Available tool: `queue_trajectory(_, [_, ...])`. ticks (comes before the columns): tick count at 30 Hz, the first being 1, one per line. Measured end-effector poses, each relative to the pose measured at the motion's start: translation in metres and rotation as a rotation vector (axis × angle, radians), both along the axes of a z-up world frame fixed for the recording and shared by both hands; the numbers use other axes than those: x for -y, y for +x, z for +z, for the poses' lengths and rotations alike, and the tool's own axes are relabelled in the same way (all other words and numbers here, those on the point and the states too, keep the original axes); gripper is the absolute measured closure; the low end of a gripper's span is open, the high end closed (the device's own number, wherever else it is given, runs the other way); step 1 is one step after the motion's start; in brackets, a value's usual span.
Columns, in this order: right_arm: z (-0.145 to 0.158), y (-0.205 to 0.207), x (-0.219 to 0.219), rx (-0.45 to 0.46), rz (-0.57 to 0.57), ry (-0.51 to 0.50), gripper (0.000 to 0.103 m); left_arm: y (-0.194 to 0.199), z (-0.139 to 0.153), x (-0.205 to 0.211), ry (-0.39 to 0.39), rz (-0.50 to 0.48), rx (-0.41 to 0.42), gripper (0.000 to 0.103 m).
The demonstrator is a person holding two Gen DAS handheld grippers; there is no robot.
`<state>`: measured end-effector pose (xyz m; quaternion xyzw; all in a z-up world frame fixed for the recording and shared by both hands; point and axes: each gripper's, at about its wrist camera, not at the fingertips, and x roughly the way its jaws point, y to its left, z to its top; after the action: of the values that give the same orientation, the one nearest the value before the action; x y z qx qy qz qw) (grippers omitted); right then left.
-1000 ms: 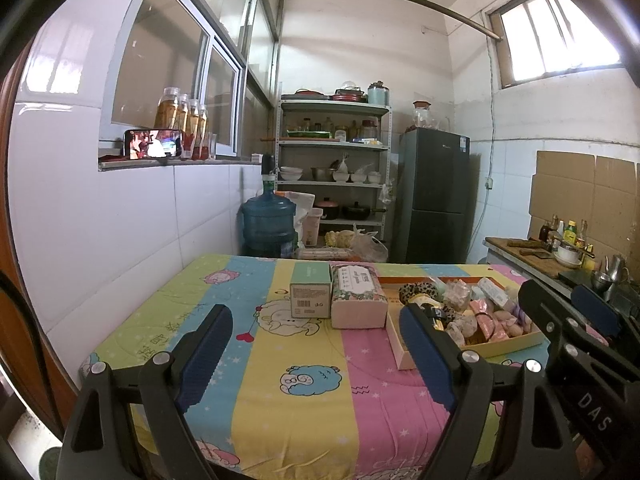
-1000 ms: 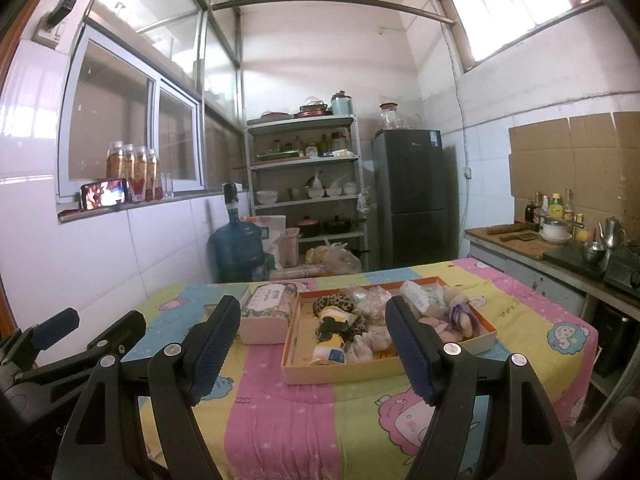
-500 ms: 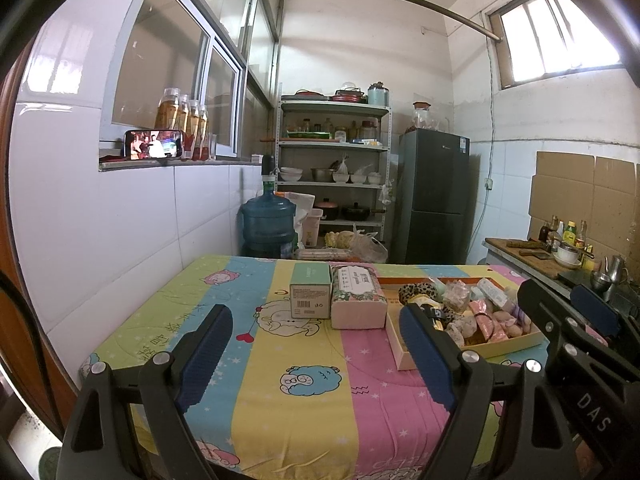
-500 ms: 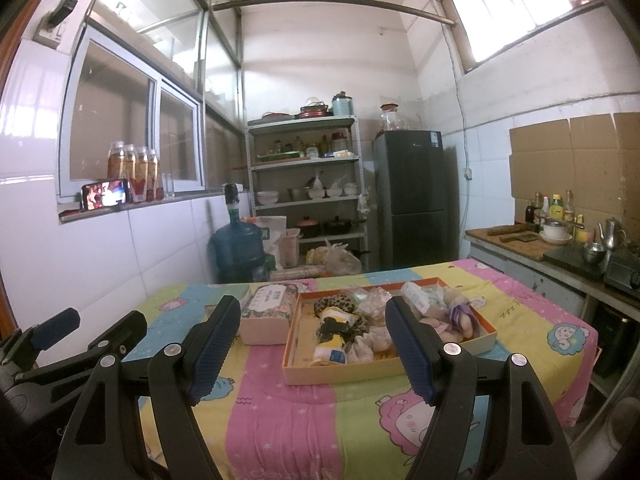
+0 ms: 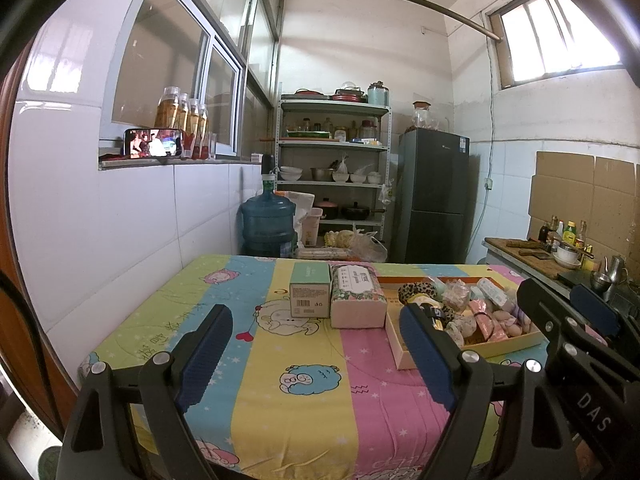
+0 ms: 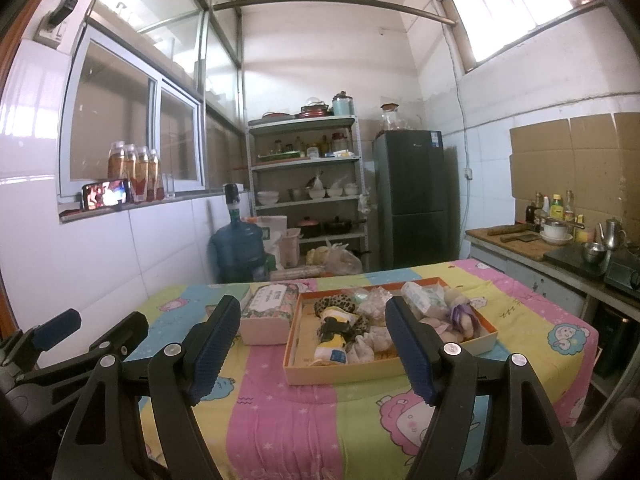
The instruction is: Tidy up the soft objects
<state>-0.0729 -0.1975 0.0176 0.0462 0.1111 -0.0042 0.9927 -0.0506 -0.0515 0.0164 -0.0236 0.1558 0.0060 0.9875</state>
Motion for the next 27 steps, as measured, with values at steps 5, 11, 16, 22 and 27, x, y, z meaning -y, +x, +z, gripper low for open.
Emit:
queue_trajectory(5, [-0.0001, -0.0001, 0.0003, 0.0, 0.0, 0.0, 0.027, -0.0002, 0.0001, -0.0003, 0.0, 0.0, 0.0, 0.018])
queue_trajectory(11, [-0.0002, 0.0, 0.0001, 0.0, 0.0, 0.0, 0.027, -0.0001, 0.0, -0.0005, 0.0, 0.001, 0.0, 0.018])
queue_trajectory(16, [-0.0002, -0.0002, 0.0003, 0.001, 0.0, -0.001, 0.027, 0.0004, 0.0001, -0.0011, -0.001, 0.003, 0.001, 0.018])
queue_trajectory(22, [0.0021, -0.0009, 0.0007, 0.002, 0.0, -0.003, 0.027, 0.0007, 0.0003, -0.0015, -0.001, 0.002, 0.001, 0.018])
queue_trajectory(27, [0.002, -0.0009, 0.0005, 0.003, 0.0, -0.003, 0.027, 0.0007, 0.0002, -0.0018, -0.001, 0.003, 0.002, 0.018])
